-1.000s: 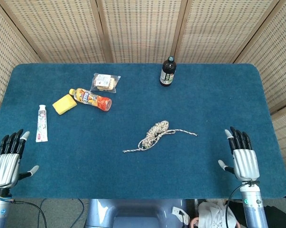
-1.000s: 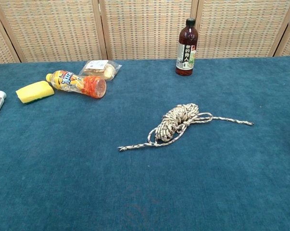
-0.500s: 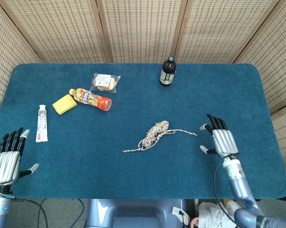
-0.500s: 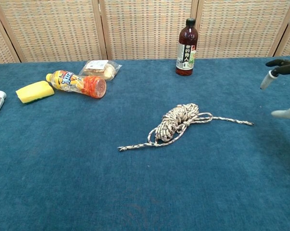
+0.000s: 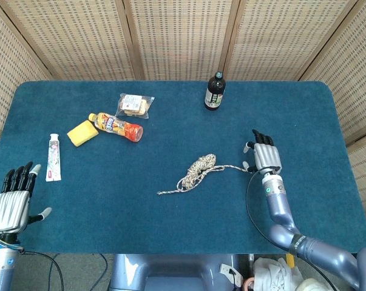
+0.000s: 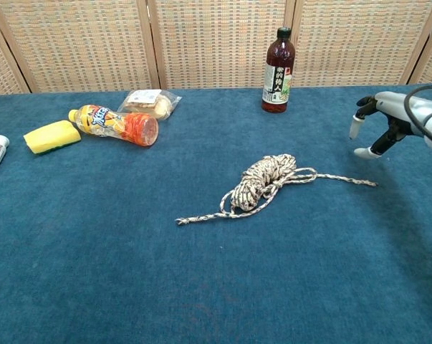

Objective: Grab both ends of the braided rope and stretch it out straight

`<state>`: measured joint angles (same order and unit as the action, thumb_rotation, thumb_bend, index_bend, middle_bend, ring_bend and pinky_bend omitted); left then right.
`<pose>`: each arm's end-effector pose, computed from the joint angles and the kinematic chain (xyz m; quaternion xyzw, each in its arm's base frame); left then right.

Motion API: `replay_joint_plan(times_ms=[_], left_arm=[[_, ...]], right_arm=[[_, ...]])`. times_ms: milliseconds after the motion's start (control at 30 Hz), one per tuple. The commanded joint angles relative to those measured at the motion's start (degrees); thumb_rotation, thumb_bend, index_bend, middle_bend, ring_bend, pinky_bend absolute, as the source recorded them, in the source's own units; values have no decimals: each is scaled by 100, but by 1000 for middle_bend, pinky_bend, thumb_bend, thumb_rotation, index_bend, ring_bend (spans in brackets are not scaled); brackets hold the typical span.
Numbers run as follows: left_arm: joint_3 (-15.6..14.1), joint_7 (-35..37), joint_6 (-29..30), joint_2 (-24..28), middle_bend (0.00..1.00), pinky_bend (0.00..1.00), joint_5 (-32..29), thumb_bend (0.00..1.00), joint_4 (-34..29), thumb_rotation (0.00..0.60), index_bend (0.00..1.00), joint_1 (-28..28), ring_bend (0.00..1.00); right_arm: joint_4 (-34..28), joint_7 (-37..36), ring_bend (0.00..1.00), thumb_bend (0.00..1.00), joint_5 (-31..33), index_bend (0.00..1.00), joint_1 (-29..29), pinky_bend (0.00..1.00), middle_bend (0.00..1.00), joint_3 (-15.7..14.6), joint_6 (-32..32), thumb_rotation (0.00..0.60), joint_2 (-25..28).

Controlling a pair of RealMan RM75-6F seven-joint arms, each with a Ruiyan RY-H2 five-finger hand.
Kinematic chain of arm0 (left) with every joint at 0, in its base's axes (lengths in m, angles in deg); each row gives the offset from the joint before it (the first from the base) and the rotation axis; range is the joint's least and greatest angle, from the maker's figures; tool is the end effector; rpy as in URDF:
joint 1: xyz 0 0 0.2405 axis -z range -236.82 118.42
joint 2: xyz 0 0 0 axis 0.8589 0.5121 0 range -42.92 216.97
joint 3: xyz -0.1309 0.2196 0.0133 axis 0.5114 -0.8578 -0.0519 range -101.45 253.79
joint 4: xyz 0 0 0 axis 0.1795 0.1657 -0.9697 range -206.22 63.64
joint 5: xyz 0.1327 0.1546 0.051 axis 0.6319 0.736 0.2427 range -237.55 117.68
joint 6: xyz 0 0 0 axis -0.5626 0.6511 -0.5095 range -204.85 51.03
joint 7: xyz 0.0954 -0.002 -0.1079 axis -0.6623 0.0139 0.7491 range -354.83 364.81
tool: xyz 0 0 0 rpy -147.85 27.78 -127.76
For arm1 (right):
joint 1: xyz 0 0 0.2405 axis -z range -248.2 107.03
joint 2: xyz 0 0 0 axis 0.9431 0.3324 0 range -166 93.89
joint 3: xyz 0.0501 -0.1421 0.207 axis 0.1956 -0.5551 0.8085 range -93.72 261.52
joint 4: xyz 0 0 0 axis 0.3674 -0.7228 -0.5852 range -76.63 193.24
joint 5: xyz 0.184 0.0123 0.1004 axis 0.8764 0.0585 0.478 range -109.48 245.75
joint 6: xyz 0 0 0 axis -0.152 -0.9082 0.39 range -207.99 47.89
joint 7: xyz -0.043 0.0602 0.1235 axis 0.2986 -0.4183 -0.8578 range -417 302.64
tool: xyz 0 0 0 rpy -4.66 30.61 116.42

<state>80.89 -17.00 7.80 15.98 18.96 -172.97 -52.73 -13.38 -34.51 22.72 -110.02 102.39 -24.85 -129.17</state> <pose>-0.2740 0.1908 0.1173 -0.5924 -0.3800 -0.3447 0.6211 -0.2188 -0.3865 0.0060 0.6025 -0.4847 0.3292 0.5419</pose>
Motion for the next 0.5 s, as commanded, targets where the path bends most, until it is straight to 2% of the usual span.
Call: replay_joint_plan(times_ms=[33,500], left_arm=[[5,-27,-8,-12,0,0,-16,0,-2,600,0,11,0],[-40,-57,14,-26,0,0,23,0,-11,600,0,20,0]], right_arm=[[164,116,0,309,150,457,-57,0,0,-71,-60,600,-174],[17,123,0,308,249,470,127,0,0,-300,22,600,-196]])
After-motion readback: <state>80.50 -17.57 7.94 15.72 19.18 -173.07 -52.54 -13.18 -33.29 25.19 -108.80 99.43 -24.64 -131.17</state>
